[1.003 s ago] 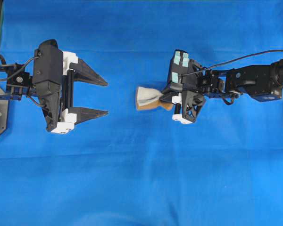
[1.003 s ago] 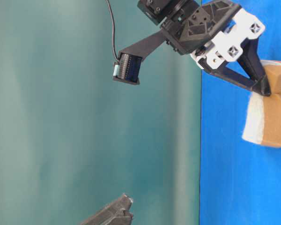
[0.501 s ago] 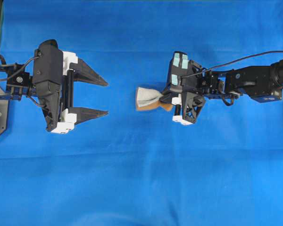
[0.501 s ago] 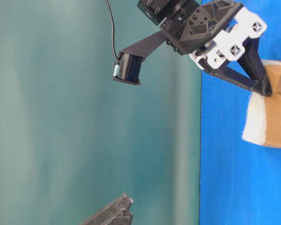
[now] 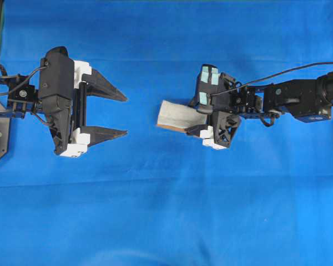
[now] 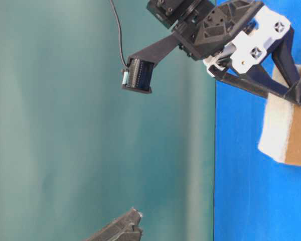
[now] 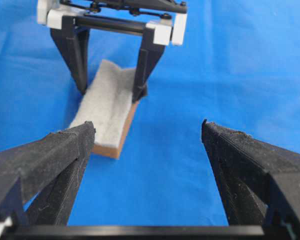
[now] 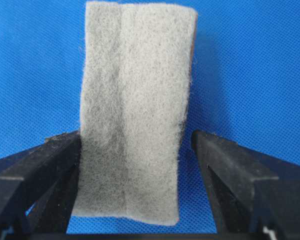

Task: Hand over the sponge with the left arm and wipe it with the right arm.

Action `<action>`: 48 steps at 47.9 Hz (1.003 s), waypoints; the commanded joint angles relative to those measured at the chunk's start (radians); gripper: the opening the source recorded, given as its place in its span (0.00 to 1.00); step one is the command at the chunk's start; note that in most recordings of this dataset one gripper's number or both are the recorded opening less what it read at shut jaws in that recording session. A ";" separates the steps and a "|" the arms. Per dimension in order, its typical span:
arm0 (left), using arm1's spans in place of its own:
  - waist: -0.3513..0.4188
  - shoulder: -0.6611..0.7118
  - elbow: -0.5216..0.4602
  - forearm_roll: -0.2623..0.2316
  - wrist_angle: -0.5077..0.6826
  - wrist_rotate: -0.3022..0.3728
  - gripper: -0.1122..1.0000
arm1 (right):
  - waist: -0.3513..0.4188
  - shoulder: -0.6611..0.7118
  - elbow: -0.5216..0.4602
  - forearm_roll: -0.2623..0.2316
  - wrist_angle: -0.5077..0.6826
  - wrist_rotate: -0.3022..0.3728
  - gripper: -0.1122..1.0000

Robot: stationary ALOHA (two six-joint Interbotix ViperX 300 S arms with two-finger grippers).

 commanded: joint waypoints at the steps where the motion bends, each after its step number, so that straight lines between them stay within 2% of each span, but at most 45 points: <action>1: -0.002 -0.003 -0.008 0.002 -0.005 -0.002 0.86 | 0.003 -0.041 -0.017 -0.003 -0.002 -0.003 0.77; 10: -0.002 -0.003 -0.009 0.002 -0.005 -0.002 0.86 | 0.020 -0.104 -0.017 -0.003 0.008 -0.008 0.77; 28: -0.002 -0.003 -0.009 0.002 -0.005 0.000 0.86 | 0.054 -0.285 -0.017 -0.005 0.120 -0.046 0.77; 39: -0.002 -0.003 -0.008 0.002 -0.005 0.000 0.86 | 0.060 -0.394 0.003 -0.006 0.123 -0.049 0.77; 48: -0.002 -0.003 -0.009 0.002 -0.005 0.000 0.86 | 0.060 -0.414 0.015 -0.009 0.120 -0.049 0.77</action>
